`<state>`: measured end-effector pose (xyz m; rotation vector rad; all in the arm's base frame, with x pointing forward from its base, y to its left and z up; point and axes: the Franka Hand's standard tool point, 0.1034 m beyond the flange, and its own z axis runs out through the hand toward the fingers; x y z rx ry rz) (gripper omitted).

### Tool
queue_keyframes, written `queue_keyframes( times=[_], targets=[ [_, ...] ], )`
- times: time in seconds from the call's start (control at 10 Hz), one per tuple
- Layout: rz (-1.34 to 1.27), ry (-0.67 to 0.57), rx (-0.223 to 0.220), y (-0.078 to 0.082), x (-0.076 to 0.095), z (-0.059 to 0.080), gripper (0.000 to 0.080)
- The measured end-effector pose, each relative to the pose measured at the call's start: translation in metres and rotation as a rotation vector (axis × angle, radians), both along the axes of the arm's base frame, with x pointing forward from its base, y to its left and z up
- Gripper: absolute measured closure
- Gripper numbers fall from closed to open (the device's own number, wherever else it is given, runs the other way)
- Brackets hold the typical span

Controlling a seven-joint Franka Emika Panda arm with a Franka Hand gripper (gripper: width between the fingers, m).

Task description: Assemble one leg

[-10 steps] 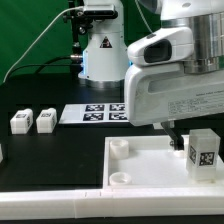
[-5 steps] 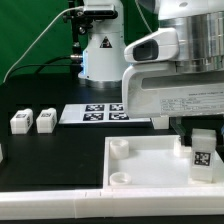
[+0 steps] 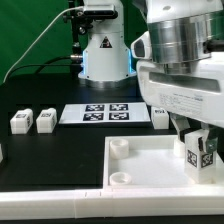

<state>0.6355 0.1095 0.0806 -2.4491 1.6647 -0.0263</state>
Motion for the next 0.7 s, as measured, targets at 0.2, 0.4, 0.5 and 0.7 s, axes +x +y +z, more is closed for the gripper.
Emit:
queue_keyframes(
  times=[0.2, 0.4, 0.5, 0.7],
  targets=[
    [-0.254, 0.038, 0.062, 0.002, -0.002, 0.000, 0.0498],
    [-0.463, 0.071, 0.088, 0.010, -0.004, 0.001, 0.0498],
    [-0.402, 0.064, 0.078, 0.008, -0.004, 0.000, 0.0498],
    [-0.351, 0.058, 0.070, 0.009, -0.005, -0.001, 0.0324]
  ],
)
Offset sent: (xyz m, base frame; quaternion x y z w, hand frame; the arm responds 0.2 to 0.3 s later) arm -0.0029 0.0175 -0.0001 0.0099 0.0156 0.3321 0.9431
